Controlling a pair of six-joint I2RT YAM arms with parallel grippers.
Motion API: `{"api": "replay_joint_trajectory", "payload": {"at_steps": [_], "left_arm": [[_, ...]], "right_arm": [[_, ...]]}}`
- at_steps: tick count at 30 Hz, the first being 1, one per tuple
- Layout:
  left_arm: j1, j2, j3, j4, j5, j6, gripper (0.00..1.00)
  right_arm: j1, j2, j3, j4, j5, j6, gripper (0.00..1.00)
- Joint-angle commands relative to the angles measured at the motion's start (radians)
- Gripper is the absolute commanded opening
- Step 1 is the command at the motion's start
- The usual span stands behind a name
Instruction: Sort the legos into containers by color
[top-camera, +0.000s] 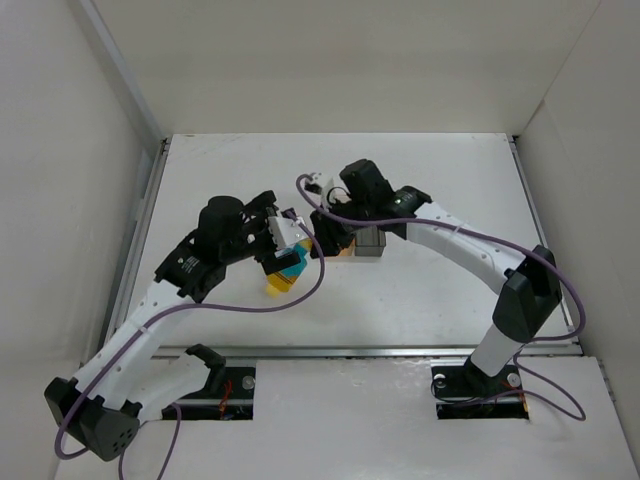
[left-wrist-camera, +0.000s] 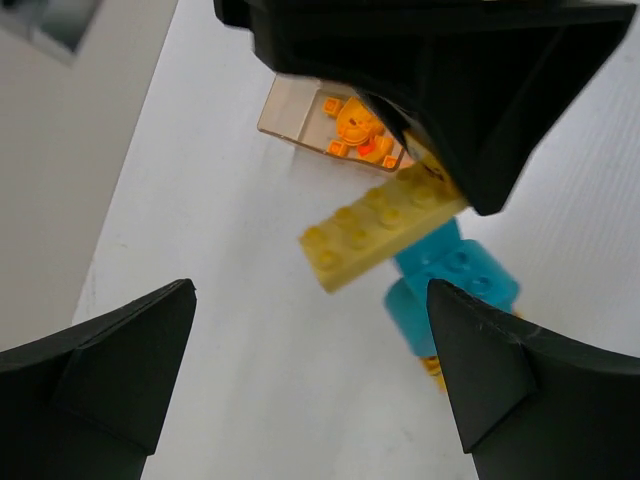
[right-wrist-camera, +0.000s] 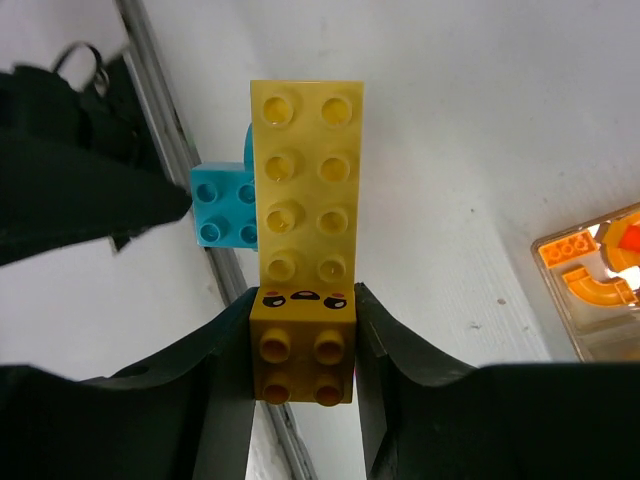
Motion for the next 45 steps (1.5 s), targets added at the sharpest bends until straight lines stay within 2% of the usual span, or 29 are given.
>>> {"api": "replay_joint_trajectory", "payload": {"at_steps": [1, 7, 13, 18, 19, 22, 25, 26, 27, 28, 30, 31, 33, 34, 35, 37, 38, 43, 45], "left_arm": [[0.010, -0.006, 0.015, -0.033, 0.069, 0.191, 1.00], [0.010, 0.052, 0.042, -0.129, 0.320, 0.365, 1.00], [0.010, 0.149, 0.083, -0.246, 0.393, 0.403, 1.00], [0.010, 0.224, 0.143, -0.246, 0.507, 0.363, 0.91], [0.010, 0.233, 0.169, -0.246, 0.522, 0.348, 0.86], [0.010, 0.255, 0.179, -0.246, 0.540, 0.335, 0.82], [0.010, 0.266, 0.179, -0.260, 0.529, 0.335, 0.72], [0.010, 0.266, 0.179, -0.269, 0.529, 0.335, 0.66], [0.010, 0.266, 0.179, -0.269, 0.529, 0.335, 0.50], [0.010, 0.275, 0.179, -0.269, 0.529, 0.335, 0.45], [0.010, 0.275, 0.179, -0.269, 0.520, 0.314, 0.36], [0.010, 0.285, 0.179, -0.269, 0.520, 0.314, 0.36], [0.001, 0.285, 0.179, -0.269, 0.497, 0.305, 0.29], [0.001, 0.295, 0.179, -0.269, 0.497, 0.304, 0.24], [0.001, 0.295, 0.179, -0.278, 0.497, 0.304, 0.23], [0.001, 0.295, 0.188, -0.278, 0.488, 0.292, 0.03], [0.001, 0.295, 0.188, -0.278, 0.476, 0.292, 0.00], [-0.008, 0.304, 0.153, -0.297, 0.410, 0.280, 0.00], [-0.008, 0.295, 0.113, -0.306, 0.379, 0.291, 0.00]], "right_arm": [[0.060, -0.057, 0.041, -0.074, 0.099, -0.149, 0.00], [0.089, -0.079, 0.018, -0.059, 0.162, -0.174, 0.00], [0.089, -0.145, -0.030, -0.004, 0.172, -0.174, 0.00], [0.098, -0.159, -0.030, -0.005, 0.183, -0.183, 0.00], [0.109, -0.159, -0.030, -0.019, 0.197, -0.183, 0.00], [0.118, -0.146, -0.030, -0.019, 0.197, -0.183, 0.00], [0.118, -0.146, -0.030, -0.008, 0.217, -0.183, 0.00], [0.118, -0.146, -0.030, -0.008, 0.226, -0.183, 0.00], [0.118, -0.146, -0.030, -0.008, 0.226, -0.183, 0.00], [0.118, -0.146, -0.030, -0.008, 0.226, -0.183, 0.00], [0.118, -0.146, -0.030, -0.008, 0.226, -0.183, 0.00], [0.118, -0.146, -0.030, -0.008, 0.226, -0.183, 0.00], [0.118, -0.146, -0.030, -0.008, 0.226, -0.183, 0.00], [0.118, -0.146, -0.030, -0.008, 0.226, -0.183, 0.00], [0.118, -0.146, -0.030, -0.008, 0.226, -0.183, 0.00], [0.118, -0.146, -0.030, -0.008, 0.217, -0.183, 0.00], [0.118, -0.146, -0.030, -0.008, 0.217, -0.183, 0.00], [0.118, -0.191, -0.067, 0.025, 0.277, -0.143, 0.00], [0.080, -0.229, -0.097, 0.035, 0.277, -0.110, 0.00]]}}
